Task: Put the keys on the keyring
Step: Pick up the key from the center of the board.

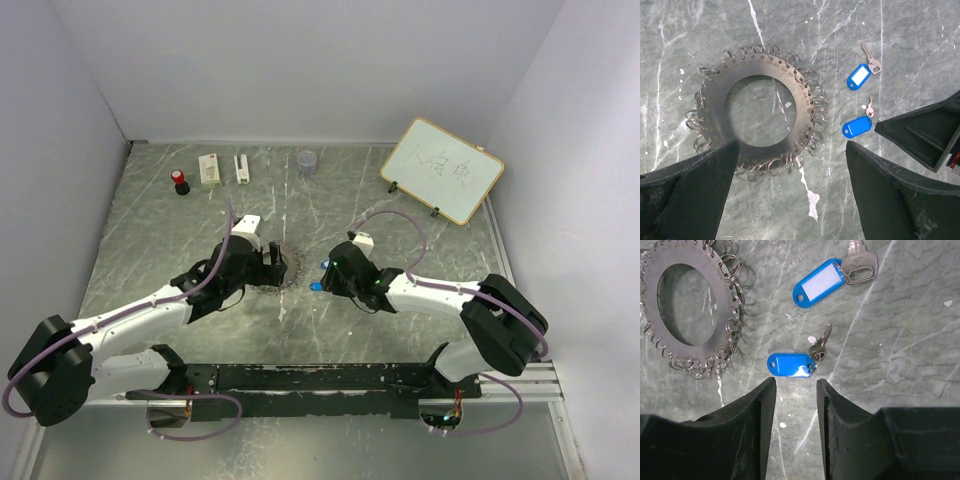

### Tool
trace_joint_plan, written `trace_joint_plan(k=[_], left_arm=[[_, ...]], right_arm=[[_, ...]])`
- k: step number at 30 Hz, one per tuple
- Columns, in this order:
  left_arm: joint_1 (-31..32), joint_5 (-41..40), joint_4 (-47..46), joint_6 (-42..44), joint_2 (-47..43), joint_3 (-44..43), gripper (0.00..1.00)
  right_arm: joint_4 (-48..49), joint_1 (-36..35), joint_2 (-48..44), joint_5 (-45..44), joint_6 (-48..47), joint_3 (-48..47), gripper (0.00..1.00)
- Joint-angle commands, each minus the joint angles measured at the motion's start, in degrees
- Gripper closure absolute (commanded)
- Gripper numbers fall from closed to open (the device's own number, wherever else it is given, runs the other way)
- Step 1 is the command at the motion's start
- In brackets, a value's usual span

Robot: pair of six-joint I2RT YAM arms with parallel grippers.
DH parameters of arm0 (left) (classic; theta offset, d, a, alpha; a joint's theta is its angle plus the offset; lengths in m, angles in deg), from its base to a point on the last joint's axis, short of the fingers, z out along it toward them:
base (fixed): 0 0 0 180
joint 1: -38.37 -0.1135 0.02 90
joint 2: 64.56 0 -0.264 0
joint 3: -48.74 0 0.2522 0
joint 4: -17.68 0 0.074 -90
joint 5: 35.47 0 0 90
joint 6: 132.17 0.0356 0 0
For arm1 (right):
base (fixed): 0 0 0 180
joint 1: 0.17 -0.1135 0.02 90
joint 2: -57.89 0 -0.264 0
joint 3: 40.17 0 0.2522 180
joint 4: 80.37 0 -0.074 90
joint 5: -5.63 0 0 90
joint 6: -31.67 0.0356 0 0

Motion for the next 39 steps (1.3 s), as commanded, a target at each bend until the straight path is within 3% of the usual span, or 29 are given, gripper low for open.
trace_joint_plan(k=[1,39], left_arm=[[0.3,-0.9,-0.6,0.5,-1.3,0.3,0.0],[0.3,-1.3,-0.4,0.9,-1.1,0.3,0.0]], right_arm=[[1.7,-0.1,1.0,-0.8,1.8,0.9,0.62],[5.5,3.3,3.1,-0.1,1.8,2.0,0.73]])
